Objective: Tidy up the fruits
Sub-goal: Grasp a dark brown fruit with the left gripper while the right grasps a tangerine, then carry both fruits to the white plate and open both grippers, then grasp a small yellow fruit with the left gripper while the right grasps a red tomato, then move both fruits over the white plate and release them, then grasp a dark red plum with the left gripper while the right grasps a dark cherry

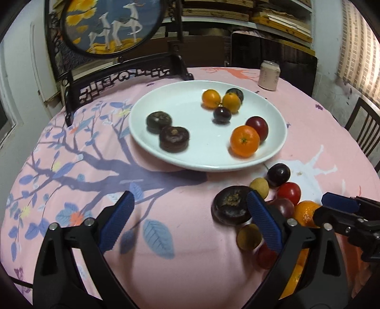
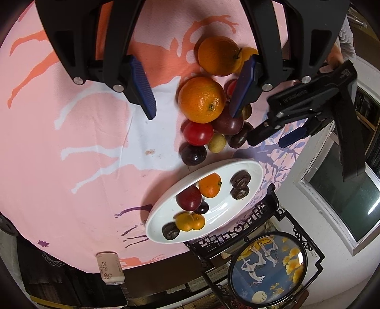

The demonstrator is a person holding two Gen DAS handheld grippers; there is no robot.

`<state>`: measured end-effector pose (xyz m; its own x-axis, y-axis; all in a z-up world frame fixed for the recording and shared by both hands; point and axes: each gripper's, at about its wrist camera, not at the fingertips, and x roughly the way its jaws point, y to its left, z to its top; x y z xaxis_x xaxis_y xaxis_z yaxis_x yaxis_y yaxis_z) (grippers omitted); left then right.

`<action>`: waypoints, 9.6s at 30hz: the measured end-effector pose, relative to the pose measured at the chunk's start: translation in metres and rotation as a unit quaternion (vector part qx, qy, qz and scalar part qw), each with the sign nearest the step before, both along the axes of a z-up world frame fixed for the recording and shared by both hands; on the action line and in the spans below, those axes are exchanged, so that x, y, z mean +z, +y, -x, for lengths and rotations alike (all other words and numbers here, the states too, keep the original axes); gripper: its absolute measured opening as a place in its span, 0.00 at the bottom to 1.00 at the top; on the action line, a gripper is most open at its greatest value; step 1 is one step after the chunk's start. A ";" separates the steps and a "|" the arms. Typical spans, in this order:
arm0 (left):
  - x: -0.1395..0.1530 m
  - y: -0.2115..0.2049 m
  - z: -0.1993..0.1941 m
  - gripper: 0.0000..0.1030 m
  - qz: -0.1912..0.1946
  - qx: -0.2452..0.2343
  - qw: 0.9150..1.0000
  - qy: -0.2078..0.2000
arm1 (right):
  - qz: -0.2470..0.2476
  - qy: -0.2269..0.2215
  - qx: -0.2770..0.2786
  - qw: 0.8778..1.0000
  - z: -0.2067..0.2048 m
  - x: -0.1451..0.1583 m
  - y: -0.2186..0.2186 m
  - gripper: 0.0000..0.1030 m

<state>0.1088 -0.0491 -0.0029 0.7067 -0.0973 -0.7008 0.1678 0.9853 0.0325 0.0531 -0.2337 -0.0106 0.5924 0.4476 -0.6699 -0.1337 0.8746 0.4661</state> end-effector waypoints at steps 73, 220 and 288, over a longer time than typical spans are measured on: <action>0.046 0.017 -0.101 0.40 0.036 0.034 0.999 0.002 | -0.009 -0.042 0.009 0.999 -0.101 0.052 0.013 0.43; 0.035 0.011 -0.014 0.23 -0.002 -0.038 0.999 -0.025 | -0.030 -0.065 -0.022 0.997 -0.049 0.038 -0.009 0.30; -0.003 -0.011 0.037 0.95 -0.061 -0.102 0.993 -0.020 | -0.065 -0.023 -0.067 0.995 -0.057 0.022 -0.038 0.66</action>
<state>0.0713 -0.0600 -0.0060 0.7082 -0.1569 -0.6883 0.3596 0.9192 0.1605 0.1103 -0.2713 0.0111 0.6806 0.4435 -0.5832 -0.0437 0.8191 0.5719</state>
